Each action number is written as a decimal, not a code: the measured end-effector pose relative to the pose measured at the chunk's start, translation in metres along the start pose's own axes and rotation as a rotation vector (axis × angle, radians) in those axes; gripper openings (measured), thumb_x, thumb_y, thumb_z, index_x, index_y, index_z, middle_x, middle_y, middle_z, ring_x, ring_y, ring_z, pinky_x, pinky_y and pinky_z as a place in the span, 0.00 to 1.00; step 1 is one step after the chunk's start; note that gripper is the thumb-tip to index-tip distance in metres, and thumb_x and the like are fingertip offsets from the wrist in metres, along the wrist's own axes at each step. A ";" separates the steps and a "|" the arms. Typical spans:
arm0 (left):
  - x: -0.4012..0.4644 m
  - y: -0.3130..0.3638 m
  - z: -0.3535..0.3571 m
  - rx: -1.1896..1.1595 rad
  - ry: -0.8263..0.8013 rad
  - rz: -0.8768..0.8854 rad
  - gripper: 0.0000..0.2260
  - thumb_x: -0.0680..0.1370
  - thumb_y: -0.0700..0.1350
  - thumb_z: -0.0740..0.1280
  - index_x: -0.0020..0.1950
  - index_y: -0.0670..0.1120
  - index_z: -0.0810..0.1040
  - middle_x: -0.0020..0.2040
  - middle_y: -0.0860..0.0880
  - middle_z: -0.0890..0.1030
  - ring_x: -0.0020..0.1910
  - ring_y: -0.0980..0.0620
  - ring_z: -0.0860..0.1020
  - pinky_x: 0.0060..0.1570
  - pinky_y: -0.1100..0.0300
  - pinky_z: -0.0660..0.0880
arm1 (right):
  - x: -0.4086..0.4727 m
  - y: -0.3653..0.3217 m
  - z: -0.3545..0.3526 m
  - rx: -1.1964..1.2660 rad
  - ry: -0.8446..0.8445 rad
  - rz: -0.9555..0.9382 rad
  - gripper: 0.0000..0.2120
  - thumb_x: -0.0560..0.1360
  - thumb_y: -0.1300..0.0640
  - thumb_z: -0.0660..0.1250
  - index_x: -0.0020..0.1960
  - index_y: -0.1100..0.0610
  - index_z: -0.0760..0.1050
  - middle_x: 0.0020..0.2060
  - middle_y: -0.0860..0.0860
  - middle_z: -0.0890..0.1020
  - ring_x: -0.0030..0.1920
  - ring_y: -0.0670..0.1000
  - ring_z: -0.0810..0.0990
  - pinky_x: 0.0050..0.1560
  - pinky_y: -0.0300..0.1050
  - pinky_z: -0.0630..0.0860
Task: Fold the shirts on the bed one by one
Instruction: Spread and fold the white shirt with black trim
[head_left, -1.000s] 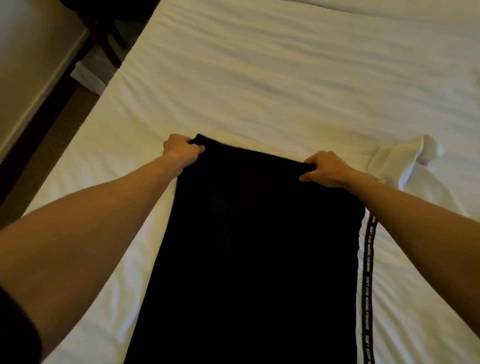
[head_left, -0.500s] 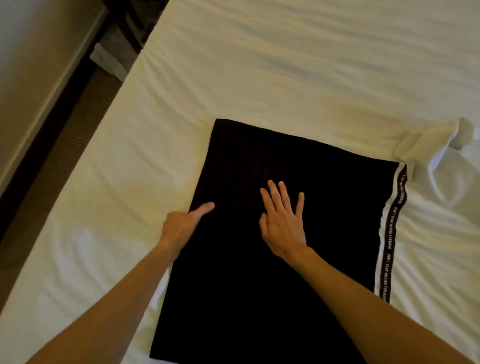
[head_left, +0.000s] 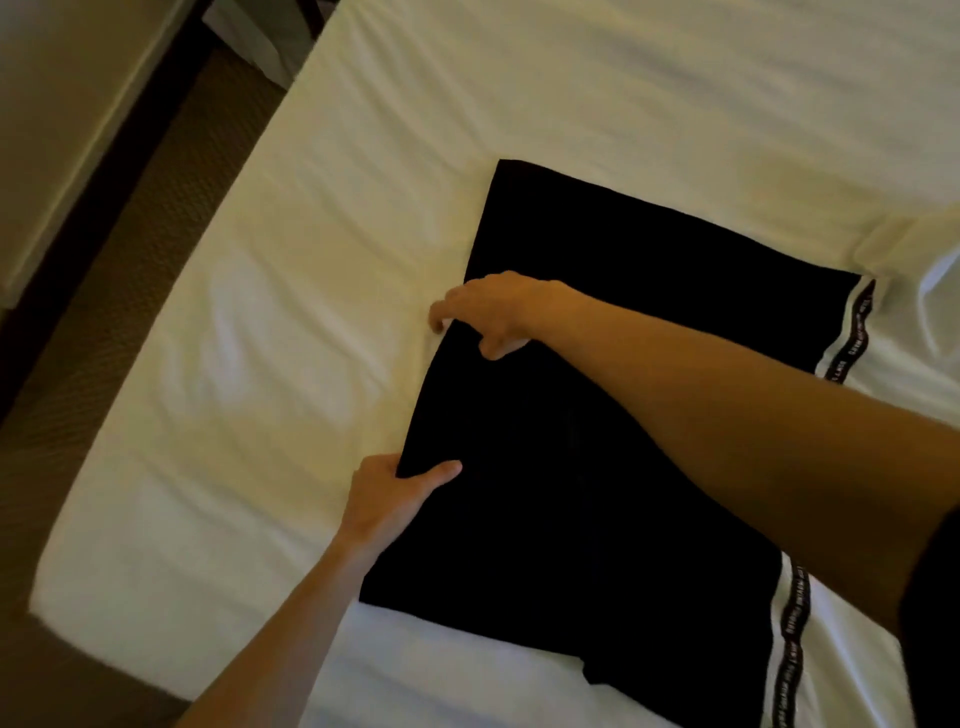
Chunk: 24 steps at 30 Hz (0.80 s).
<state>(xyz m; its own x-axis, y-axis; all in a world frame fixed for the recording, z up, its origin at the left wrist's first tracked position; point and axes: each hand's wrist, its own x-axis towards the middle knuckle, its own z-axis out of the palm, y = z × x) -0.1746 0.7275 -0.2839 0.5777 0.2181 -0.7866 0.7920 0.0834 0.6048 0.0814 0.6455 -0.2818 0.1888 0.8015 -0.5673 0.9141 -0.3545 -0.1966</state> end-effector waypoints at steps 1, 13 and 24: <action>-0.008 -0.010 0.001 0.059 0.052 0.051 0.13 0.74 0.52 0.75 0.38 0.43 0.83 0.32 0.48 0.83 0.32 0.47 0.82 0.30 0.61 0.72 | 0.003 -0.003 -0.006 -0.020 -0.051 0.006 0.24 0.74 0.54 0.71 0.67 0.45 0.68 0.59 0.52 0.75 0.46 0.54 0.76 0.35 0.45 0.67; -0.017 -0.050 -0.053 0.451 0.531 0.430 0.17 0.79 0.55 0.63 0.42 0.42 0.77 0.29 0.47 0.77 0.31 0.44 0.77 0.30 0.52 0.70 | -0.018 -0.084 0.060 0.246 0.517 0.308 0.34 0.80 0.51 0.65 0.80 0.51 0.52 0.80 0.54 0.48 0.77 0.57 0.56 0.72 0.62 0.63; -0.062 -0.070 0.098 0.949 0.490 0.695 0.24 0.77 0.50 0.62 0.72 0.43 0.68 0.72 0.39 0.67 0.71 0.37 0.66 0.67 0.39 0.64 | -0.245 -0.149 0.276 0.547 0.529 0.897 0.28 0.84 0.43 0.48 0.81 0.51 0.51 0.81 0.51 0.48 0.80 0.53 0.45 0.76 0.64 0.45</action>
<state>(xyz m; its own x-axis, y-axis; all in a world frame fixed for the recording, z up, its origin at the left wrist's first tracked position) -0.2463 0.6130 -0.2891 0.9532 0.2884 -0.0907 0.3006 -0.8732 0.3836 -0.2006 0.3690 -0.3341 0.9295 0.2147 -0.2999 0.1273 -0.9498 -0.2857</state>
